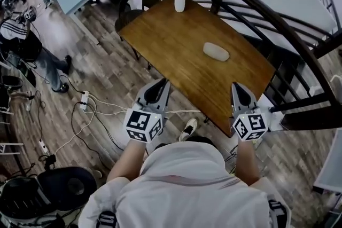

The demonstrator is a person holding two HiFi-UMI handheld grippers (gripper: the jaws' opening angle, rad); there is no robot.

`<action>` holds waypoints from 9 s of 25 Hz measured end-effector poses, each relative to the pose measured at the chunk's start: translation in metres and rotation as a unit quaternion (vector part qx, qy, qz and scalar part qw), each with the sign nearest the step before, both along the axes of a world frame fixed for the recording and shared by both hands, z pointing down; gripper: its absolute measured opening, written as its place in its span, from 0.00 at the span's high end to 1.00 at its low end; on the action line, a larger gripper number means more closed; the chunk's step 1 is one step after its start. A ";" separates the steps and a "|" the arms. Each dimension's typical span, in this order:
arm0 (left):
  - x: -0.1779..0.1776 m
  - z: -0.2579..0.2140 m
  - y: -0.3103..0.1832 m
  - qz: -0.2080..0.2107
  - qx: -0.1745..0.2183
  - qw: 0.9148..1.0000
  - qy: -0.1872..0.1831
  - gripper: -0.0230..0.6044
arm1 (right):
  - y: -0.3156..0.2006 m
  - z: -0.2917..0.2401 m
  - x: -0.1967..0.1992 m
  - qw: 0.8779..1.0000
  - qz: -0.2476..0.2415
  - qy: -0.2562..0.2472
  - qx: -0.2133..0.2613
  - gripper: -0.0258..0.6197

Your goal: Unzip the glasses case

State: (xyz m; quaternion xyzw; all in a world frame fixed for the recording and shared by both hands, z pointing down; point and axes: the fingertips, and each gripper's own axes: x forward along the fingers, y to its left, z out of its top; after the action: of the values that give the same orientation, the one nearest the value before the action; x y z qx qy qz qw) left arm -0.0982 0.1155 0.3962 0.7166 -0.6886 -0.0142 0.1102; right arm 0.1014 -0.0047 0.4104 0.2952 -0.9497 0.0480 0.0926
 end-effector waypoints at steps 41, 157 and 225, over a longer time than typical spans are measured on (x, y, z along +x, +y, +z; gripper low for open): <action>-0.046 0.074 -0.313 0.247 -0.087 0.965 -0.006 0.90 | -0.219 0.086 -0.035 0.970 0.175 0.158 -0.054 0.74; 0.084 -0.103 -0.221 0.697 0.104 0.668 0.238 0.47 | -0.081 -0.072 -0.134 0.734 -0.369 -0.385 -0.421 0.31; 0.052 -0.032 -0.332 0.366 -0.045 0.903 0.220 0.49 | -0.169 0.041 -0.108 0.949 0.055 0.309 0.025 0.87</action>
State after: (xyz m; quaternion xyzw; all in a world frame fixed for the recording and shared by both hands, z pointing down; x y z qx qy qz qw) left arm -0.0464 -0.2163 0.3639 0.8911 -0.3361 -0.0987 0.2886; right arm -0.0068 -0.1734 0.4515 0.3493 -0.8577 -0.0647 0.3717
